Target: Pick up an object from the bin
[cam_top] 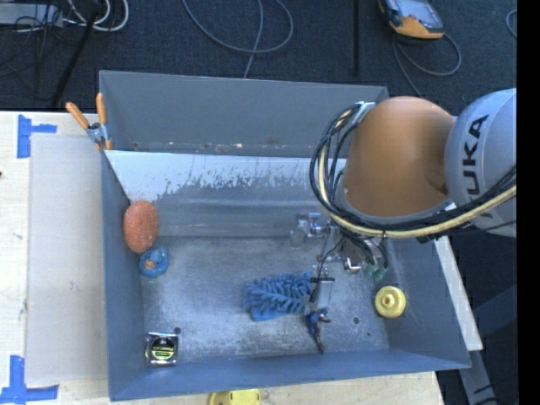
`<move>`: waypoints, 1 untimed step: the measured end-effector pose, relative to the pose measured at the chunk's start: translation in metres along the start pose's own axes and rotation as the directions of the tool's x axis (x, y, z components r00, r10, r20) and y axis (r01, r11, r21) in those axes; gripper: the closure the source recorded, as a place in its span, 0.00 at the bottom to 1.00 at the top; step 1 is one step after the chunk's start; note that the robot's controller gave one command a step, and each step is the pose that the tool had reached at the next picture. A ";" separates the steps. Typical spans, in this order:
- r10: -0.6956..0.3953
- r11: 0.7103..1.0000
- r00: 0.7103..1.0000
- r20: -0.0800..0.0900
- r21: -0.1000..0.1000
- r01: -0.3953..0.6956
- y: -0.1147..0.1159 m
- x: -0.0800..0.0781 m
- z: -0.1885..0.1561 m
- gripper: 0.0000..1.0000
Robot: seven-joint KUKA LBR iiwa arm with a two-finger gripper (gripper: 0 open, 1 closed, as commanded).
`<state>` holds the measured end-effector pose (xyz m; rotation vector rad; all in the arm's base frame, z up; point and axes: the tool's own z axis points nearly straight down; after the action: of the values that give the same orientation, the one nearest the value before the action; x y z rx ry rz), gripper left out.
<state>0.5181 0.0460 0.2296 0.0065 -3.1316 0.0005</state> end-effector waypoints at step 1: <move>0.002 1.000 1.000 0.008 -0.001 -0.002 0.000 -0.001 -0.004 0.00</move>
Offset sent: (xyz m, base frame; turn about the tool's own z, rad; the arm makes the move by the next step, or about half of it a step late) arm 0.0075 0.0105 -0.0661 -0.0769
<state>0.5195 0.0457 0.2341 0.0041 -3.1399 -0.0004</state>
